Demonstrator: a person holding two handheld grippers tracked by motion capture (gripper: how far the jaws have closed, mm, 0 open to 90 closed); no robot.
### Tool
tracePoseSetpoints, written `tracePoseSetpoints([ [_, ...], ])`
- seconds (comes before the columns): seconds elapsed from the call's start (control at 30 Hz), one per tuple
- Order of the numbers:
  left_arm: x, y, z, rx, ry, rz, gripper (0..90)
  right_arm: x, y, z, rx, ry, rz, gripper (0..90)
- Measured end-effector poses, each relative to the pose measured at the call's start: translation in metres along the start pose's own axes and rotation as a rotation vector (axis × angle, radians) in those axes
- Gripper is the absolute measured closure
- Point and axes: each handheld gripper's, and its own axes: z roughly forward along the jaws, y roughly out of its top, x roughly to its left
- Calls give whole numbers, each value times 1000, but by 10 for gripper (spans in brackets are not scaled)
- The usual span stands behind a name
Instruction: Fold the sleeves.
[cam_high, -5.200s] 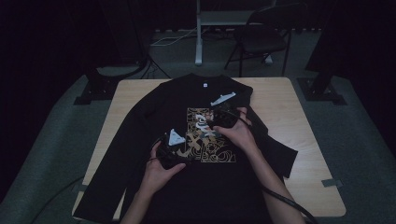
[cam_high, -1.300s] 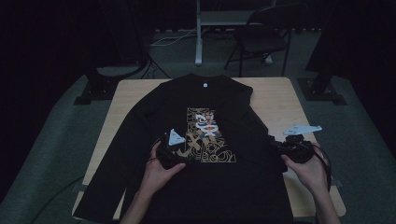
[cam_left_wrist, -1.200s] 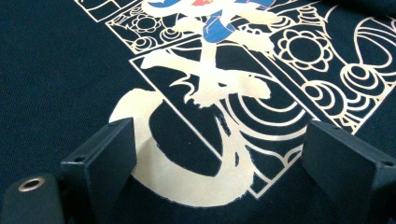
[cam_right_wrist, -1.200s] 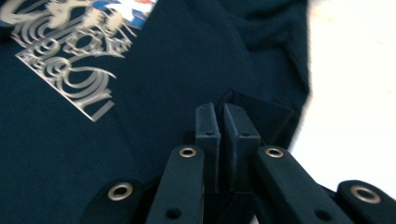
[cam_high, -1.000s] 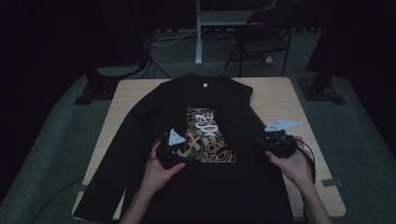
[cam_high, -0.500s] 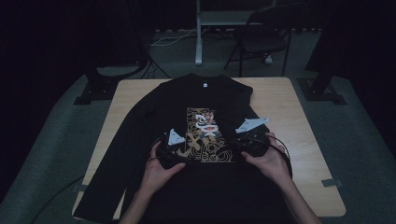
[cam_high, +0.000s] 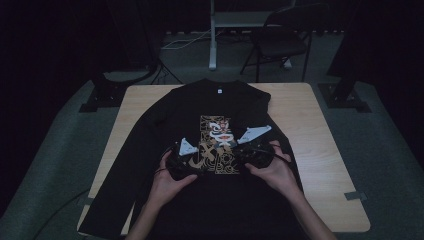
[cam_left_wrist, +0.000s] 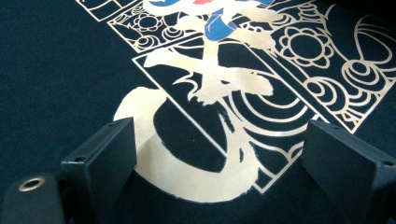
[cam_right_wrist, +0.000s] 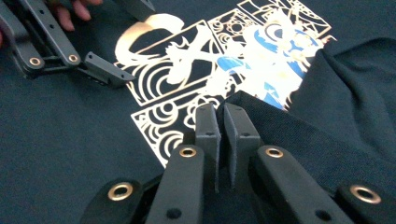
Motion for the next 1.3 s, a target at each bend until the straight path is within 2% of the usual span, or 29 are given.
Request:
tracePoseSetpoints([
  [0.17,7,-2,-5,3,-2,-15,116,8,8,6,1,16,-18,853],
  [0.53,40,-9,-28,-16,106,-51,117,28,29,22,11,56,-67,853],
  [0.8,64,-15,-39,-46,157,-88,117,56,55,33,-4,110,-139,852],
  [0.93,74,-19,-43,-48,200,-101,117,69,67,39,-17,142,-156,852],
  [1.1,80,-25,-41,-60,208,-130,117,86,80,47,-29,185,-182,852],
  [1.3,79,-28,-34,-39,202,-134,117,103,95,54,-60,246,-198,852],
])
